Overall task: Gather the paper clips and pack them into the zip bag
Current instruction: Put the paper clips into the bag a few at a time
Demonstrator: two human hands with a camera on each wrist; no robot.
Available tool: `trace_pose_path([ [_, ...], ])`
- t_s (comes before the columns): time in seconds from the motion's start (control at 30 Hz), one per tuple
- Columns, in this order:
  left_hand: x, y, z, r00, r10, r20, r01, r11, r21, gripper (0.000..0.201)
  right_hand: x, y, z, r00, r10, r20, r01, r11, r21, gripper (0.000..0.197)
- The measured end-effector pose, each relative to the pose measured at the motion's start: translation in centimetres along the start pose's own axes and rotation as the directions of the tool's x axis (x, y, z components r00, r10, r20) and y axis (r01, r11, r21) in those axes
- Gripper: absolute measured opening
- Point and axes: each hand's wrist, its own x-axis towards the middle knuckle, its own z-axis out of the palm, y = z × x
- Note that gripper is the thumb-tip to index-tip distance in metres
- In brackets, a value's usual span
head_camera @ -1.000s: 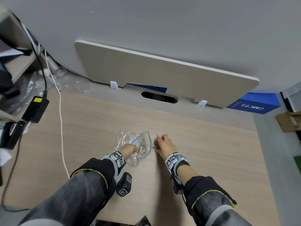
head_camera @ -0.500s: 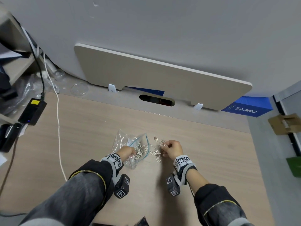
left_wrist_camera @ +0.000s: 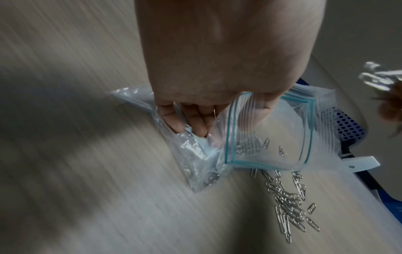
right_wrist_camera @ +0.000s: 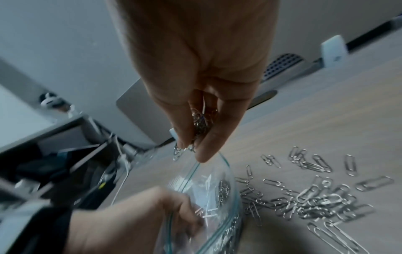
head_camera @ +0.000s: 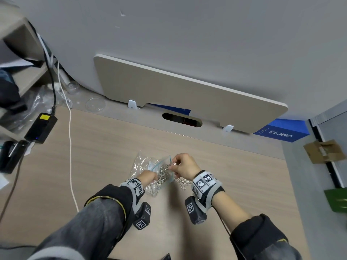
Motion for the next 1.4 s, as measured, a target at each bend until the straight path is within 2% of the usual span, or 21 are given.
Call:
trace_pose_path([
  [0.07, -0.1, 0.1, 0.0, 1.0, -0.002, -0.001, 0.002, 1.0, 0.022, 0.006, 0.4, -0.7, 1.2, 0.998, -0.052, 0.019, 0.055, 0.981, -0.186, 0.007],
  [0.13, -0.2, 0.1, 0.0, 1.0, -0.008, 0.006, 0.008, 0.999, 0.041, 0.006, 0.6, -1.2, 2.1, 0.995, -0.085, 0.053, 0.098, 0.931, -0.352, 0.007],
  [0.23, -0.5, 0.2, -0.1, 1.0, -0.011, -0.006, 0.011, 0.999, 0.036, 0.008, 0.7, -1.2, 2.6, 0.993, -0.099, 0.069, 0.118, 0.917, -0.382, 0.017],
  [0.33, -0.5, 0.2, -0.2, 1.0, -0.011, -0.001, 0.011, 1.0, 0.028, 0.015, 0.7, -0.9, 2.2, 0.996, -0.089, 0.032, 0.094, 0.961, -0.259, 0.02],
  [0.4, -0.5, 0.0, -0.2, 1.0, -0.007, 0.023, 0.007, 1.0, 0.014, 0.009, 0.7, -0.5, 1.6, 0.999, -0.046, 0.004, 0.047, 0.998, -0.041, 0.024],
  [0.5, -0.3, -0.2, -0.4, 0.999, 0.003, 0.038, -0.003, 1.0, -0.015, 0.013, 0.9, 0.1, 0.2, 0.995, 0.033, -0.099, -0.008, 0.97, 0.241, 0.025],
  [0.6, -0.5, -0.1, -0.6, 1.0, -0.008, 0.027, 0.011, 0.994, -0.109, 0.024, 1.5, 2.4, -0.5, 0.972, 0.125, -0.198, -0.053, 0.94, 0.336, 0.031],
  [0.67, -1.4, 0.0, -1.0, 0.999, -0.008, 0.036, 0.014, 0.983, -0.182, 0.018, 1.9, 4.6, -0.4, 0.959, 0.159, -0.236, -0.102, 0.966, 0.236, 0.036],
  [0.73, -1.8, -0.6, -1.3, 0.998, -0.002, 0.058, 0.016, 0.971, -0.238, 0.019, 1.8, 6.4, -0.1, 0.968, 0.14, -0.21, -0.144, 0.99, -0.007, 0.034],
  [0.8, -2.1, -1.0, -1.7, 0.999, 0.002, 0.055, 0.012, 0.964, -0.264, 0.017, 1.1, 7.0, 0.3, 0.978, 0.108, -0.181, -0.156, 0.948, -0.277, 0.029],
  [0.87, -1.9, -1.3, -1.8, 0.999, 0.005, 0.04, 0.006, 0.959, -0.283, 0.018, 0.8, 7.4, 0.9, 0.983, 0.041, -0.177, -0.113, 0.903, -0.415, 0.026],
  [0.93, -1.6, -1.3, -1.7, 0.999, 0.009, 0.033, 0.001, 0.955, -0.298, 0.022, 0.9, 7.5, 1.4, 0.989, -0.04, -0.142, -0.031, 0.884, -0.466, 0.028],
  [1.0, -1.6, -1.3, -1.7, 1.0, 0.011, 0.021, -0.004, 0.951, -0.31, 0.024, 1.2, 7.3, 2.2, 0.992, -0.121, -0.035, 0.083, 0.838, -0.54, 0.039],
  [1.13, -2.0, -1.2, -1.6, 1.0, 0.009, 0.0, -0.008, 0.951, -0.309, 0.024, 1.5, 6.6, 4.0, 0.947, -0.253, 0.199, 0.32, 0.672, -0.668, 0.059],
  [1.23, -2.1, -1.1, -1.6, 1.0, 0.007, 0.002, -0.006, 0.951, -0.309, 0.024, 1.4, 7.6, 4.8, 0.934, -0.214, 0.285, 0.356, 0.605, -0.712, 0.069],
  [1.4, -2.2, -1.1, -1.6, 1.0, 0.015, 0.011, -0.011, 0.951, -0.309, 0.024, 0.0, 10.6, 3.2, 0.929, -0.177, 0.325, 0.367, 0.557, -0.745, 0.068],
])
